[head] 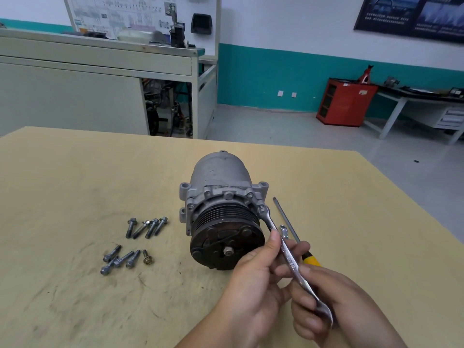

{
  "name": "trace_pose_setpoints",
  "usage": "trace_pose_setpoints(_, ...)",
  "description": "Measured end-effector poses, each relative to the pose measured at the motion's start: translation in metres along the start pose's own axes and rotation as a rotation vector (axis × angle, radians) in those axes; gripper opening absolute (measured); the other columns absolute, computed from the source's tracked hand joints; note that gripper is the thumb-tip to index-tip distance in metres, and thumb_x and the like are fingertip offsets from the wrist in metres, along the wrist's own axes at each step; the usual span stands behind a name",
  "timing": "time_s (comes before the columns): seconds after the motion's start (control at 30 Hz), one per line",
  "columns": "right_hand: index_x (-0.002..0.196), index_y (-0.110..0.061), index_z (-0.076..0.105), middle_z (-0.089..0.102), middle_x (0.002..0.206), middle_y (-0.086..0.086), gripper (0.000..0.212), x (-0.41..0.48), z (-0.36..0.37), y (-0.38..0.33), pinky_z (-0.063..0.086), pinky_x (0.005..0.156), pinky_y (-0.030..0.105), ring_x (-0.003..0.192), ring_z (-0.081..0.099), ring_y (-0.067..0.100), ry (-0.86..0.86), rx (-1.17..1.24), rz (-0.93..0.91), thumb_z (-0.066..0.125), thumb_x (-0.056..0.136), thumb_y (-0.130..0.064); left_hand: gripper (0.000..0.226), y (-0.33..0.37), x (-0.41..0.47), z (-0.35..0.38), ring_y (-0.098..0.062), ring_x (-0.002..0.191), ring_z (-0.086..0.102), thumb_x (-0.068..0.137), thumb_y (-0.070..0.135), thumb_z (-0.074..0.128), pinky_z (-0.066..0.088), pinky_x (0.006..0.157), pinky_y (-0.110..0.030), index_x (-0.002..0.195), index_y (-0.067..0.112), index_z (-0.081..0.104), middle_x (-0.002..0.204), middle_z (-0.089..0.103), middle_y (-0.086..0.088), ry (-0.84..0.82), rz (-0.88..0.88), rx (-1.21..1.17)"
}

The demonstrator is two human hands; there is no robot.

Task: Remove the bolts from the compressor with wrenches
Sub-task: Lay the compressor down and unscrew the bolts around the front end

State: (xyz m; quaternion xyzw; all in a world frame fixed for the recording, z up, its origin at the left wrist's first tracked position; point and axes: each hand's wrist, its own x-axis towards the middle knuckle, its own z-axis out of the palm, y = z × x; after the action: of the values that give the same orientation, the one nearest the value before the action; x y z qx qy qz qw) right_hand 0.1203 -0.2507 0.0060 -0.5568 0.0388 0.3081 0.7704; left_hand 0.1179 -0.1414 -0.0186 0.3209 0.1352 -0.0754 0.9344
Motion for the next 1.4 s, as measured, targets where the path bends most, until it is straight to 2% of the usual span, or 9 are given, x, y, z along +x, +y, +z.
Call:
trace_pose_setpoints(0.13, 0.070, 0.006, 0.070, 0.028, 0.041, 0.007, 0.032, -0.001, -0.003, 0.002, 0.027, 0.032, 0.019, 0.027, 0.026, 0.012, -0.009, 0.019, 0.017, 0.051, 0.067, -0.019, 0.030, -0.007, 0.001, -0.003, -0.015, 0.083, 0.072, 0.070, 0.038, 0.065, 0.055, 0.057, -0.023, 0.058, 0.012, 0.073, 0.079, 0.072, -0.015, 0.036, 0.030, 0.054)
trace_pose_setpoints(0.37, 0.070, 0.008, 0.070, 0.025, 0.039, 0.004, 0.033, 0.003, -0.006, 0.001, 0.026, 0.030, 0.016, 0.023, 0.021, 0.008, -0.004, 0.070, 0.021, 0.050, 0.066, -0.018, 0.030, -0.007, 0.004, -0.001, -0.013, 0.077, 0.070, 0.068, 0.042, 0.064, 0.052, 0.073, -0.031, 0.057, 0.015, 0.072, 0.071, 0.070, -0.008, 0.042, 0.034, 0.119)
trace_pose_setpoints(0.9, 0.067, 0.007, 0.070, 0.023, 0.035, 0.001, 0.032, 0.010, -0.015, 0.000, 0.024, 0.028, 0.011, 0.019, 0.019, 0.006, -0.032, 0.222, 0.077, 0.048, 0.072, -0.017, 0.031, -0.010, 0.009, 0.000, -0.013, 0.076, 0.070, 0.068, 0.044, 0.065, 0.051, 0.079, -0.035, 0.060, 0.015, 0.071, 0.079, 0.070, -0.011, 0.073, 0.019, 0.128)
trace_pose_setpoints(1.0, 0.066, 0.008, 0.068, 0.023, 0.035, 0.001, 0.030, 0.010, -0.014, -0.004, 0.023, 0.026, 0.012, 0.018, 0.019, 0.007, -0.057, 0.282, 0.111, 0.051, 0.071, -0.017, 0.030, -0.010, 0.009, 0.000, -0.014, 0.080, 0.071, 0.069, 0.043, 0.064, 0.054, 0.072, -0.032, 0.064, 0.014, 0.071, 0.083, 0.073, -0.011, 0.053, 0.015, 0.120)
trace_pose_setpoints(1.07, 0.068, 0.009, 0.066, 0.025, 0.035, 0.002, 0.024, 0.009, -0.014, -0.005, 0.025, 0.025, 0.015, 0.018, 0.022, 0.009, -0.112, 0.346, 0.143, 0.070, 0.063, -0.014, 0.030, -0.009, 0.009, 0.000, -0.015, 0.082, 0.072, 0.071, 0.041, 0.064, 0.056, 0.061, -0.027, 0.065, 0.013, 0.072, 0.081, 0.072, -0.013, 0.043, 0.011, 0.090)
trace_pose_setpoints(1.13, 0.069, 0.008, 0.066, 0.029, 0.036, 0.004, 0.042, 0.007, -0.012, -0.006, 0.028, 0.024, 0.020, 0.020, 0.025, 0.012, -0.207, 0.414, 0.177, 0.088, 0.036, -0.005, 0.030, -0.008, 0.009, 0.000, -0.016, 0.083, 0.072, 0.072, 0.038, 0.064, 0.055, 0.056, -0.023, 0.069, 0.009, 0.071, 0.079, 0.071, -0.014, 0.039, 0.016, 0.058)
trace_pose_setpoints(1.2, 0.068, 0.007, 0.065, 0.030, 0.039, 0.003, 0.048, 0.005, -0.012, -0.008, 0.029, 0.024, 0.023, 0.023, 0.021, 0.011, -0.288, 0.494, 0.212, 0.090, 0.027, 0.002, 0.032, -0.008, 0.009, -0.001, -0.018, 0.083, 0.072, 0.072, 0.038, 0.063, 0.056, 0.057, -0.023, 0.071, 0.007, 0.071, 0.086, 0.073, -0.016, 0.036, 0.020, 0.051)
trace_pose_setpoints(1.3, 0.068, 0.007, 0.065, 0.023, 0.044, 0.000, 0.040, 0.004, -0.011, -0.011, 0.031, 0.027, 0.027, 0.033, 0.014, 0.012, -0.355, 0.551, 0.249, 0.089, 0.036, 0.008, 0.032, -0.006, 0.008, -0.001, -0.018, 0.081, 0.072, 0.072, 0.038, 0.063, 0.056, 0.058, -0.024, 0.069, 0.008, 0.073, 0.090, 0.073, -0.017, 0.022, 0.021, 0.056)
trace_pose_setpoints(1.4, 0.076, 0.008, 0.065, 0.027, 0.048, 0.003, 0.021, 0.005, -0.013, -0.009, 0.036, 0.037, 0.029, 0.037, 0.021, 0.014, -0.468, 0.570, 0.287, 0.081, 0.062, 0.005, 0.032, -0.006, 0.008, 0.000, -0.017, 0.075, 0.071, 0.074, 0.037, 0.061, 0.057, 0.060, -0.024, 0.072, 0.006, 0.069, 0.085, 0.073, -0.014, 0.022, 0.023, 0.073)
